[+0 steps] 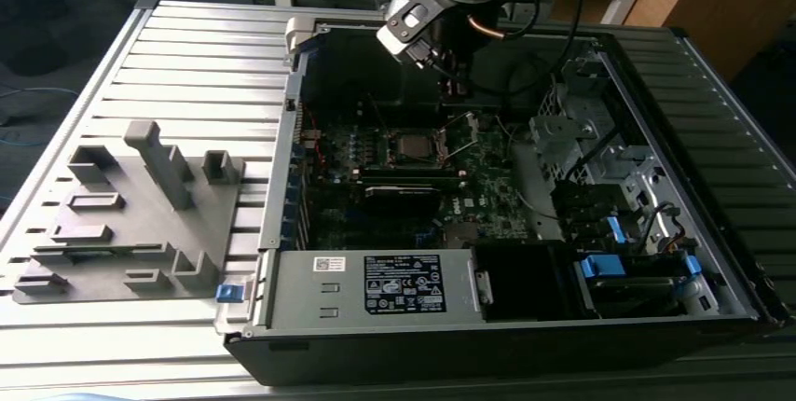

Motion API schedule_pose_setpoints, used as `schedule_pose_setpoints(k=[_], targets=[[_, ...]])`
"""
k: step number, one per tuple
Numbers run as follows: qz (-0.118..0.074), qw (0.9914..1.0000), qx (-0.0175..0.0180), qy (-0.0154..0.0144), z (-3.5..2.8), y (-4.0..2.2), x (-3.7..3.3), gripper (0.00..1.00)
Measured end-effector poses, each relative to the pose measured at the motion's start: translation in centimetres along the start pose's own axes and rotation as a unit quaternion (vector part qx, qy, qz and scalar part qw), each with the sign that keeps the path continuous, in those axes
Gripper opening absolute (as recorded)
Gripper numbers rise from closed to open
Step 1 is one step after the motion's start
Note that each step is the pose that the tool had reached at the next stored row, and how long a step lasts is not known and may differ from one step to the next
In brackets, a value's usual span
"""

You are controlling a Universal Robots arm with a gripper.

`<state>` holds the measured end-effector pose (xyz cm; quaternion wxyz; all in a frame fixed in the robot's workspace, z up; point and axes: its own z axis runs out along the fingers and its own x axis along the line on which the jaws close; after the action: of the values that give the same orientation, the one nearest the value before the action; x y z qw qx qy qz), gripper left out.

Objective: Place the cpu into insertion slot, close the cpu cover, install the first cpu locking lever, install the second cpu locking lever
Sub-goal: 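Close the cpu cover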

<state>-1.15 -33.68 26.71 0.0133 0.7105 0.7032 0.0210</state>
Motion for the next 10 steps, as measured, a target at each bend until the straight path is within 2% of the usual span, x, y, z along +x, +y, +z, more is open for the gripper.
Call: schedule_pose_setpoints(k=[6, 10], targets=[[0.000, 1.00000, 0.0000, 0.0000, 0.06, 1.00, 0.02, 0.11], [0.000, 1.00000, 0.0000, -0.0001, 0.06, 1.06, 0.02, 0.11]])
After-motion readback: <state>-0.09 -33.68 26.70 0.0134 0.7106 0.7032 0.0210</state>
